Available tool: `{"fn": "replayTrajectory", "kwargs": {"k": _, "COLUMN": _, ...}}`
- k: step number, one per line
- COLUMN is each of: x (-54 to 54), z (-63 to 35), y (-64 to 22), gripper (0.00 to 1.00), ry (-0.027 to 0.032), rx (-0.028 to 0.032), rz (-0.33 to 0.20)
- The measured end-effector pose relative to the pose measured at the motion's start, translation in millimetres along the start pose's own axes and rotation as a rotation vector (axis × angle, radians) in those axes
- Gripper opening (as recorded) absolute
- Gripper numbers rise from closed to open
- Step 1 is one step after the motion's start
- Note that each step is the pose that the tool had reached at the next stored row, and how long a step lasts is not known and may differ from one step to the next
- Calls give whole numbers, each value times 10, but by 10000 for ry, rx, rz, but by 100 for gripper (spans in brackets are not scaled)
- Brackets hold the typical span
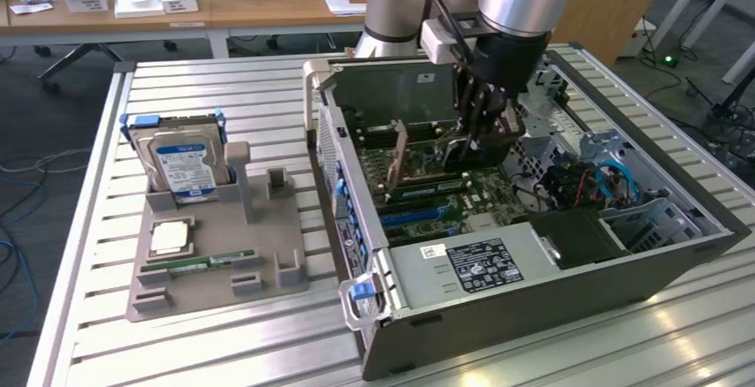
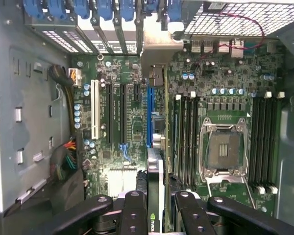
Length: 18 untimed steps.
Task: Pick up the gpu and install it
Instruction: 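Insert the gpu into the slot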
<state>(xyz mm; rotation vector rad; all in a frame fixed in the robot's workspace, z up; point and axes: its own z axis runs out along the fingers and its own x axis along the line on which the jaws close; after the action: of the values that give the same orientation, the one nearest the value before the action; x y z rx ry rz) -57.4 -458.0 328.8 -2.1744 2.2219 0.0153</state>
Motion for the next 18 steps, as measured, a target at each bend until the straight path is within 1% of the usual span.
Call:
{"fn": "replayTrajectory", "kwargs": {"k": 8, "x": 5, "z": 145, "y": 42, "gripper": 27, "ry": -1, "rx": 1, "rz": -1}}
{"fn": "replayTrajectory", "kwargs": {"k": 18, "x": 14, "z": 300, "y": 104, "gripper": 27, "ry": 0, "rx": 0, "rz": -1}}
